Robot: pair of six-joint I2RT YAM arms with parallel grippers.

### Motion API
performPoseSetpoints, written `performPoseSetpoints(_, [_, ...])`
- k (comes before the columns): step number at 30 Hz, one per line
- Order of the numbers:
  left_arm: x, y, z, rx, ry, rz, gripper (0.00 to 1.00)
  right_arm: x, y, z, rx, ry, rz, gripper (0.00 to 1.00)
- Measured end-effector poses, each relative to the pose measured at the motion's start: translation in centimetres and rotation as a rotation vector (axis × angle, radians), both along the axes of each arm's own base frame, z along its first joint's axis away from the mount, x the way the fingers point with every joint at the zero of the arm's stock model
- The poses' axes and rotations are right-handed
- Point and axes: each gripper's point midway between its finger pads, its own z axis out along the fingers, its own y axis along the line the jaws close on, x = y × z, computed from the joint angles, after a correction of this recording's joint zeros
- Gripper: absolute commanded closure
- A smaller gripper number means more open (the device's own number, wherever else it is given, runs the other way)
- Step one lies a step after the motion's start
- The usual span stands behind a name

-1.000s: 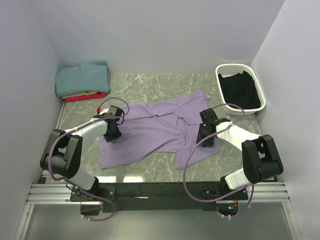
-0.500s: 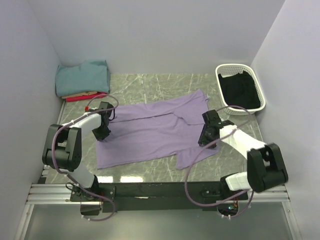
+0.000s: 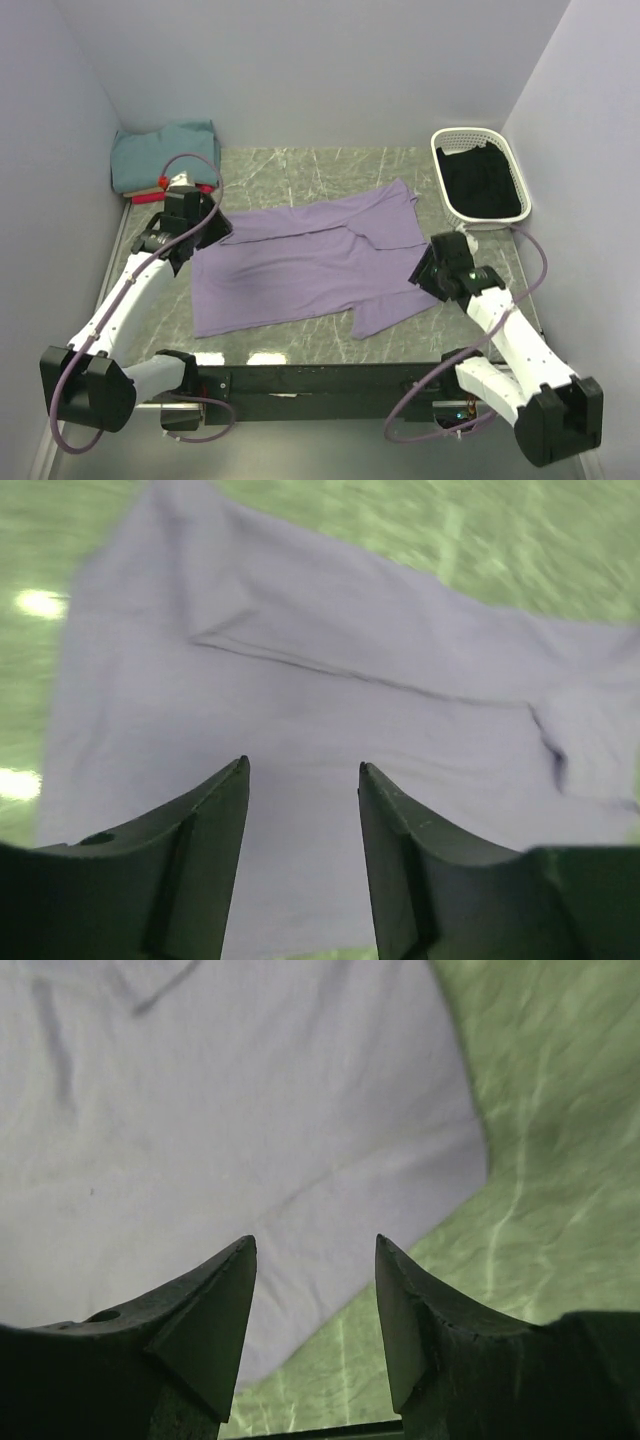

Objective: Fold and stack the t-shirts
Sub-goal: Fold the tshirt

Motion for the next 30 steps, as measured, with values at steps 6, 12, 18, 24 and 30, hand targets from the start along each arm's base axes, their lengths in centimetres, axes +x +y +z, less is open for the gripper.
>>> performPoseSetpoints(6, [-1.1,-4.2,-1.0,-0.078,0.020,-0.168,0.36,-4.1,1.5,-3.5,0.136,0.012,0.000,0.41])
performPoseSetpoints(12, [-2.7,-5.6,-3.2,-0.113,0.082,-0.227,0.35,-5.9,2.2,-5.6,0.180,0.045,-0.018,0.41])
performPoseSetpoints(18, [-2.7,-5.6,-3.2,-0.109,0.082,-0.227,0.33,-6.9,2.2,-7.1,0.196,0.084,-0.042,0.41])
performPoseSetpoints(24, [-1.9,-5.1,-4.0,-0.087,0.086,-0.181,0.31,-6.6,2.4,-7.5,0.196,0.092,-0.044,0.41])
performPoseSetpoints(30, [0.2,-4.4,-8.8,-0.026,0.194,-0.112,0.34,-5.9,2.8,-7.3,0.186,0.081,-0.003,0.41])
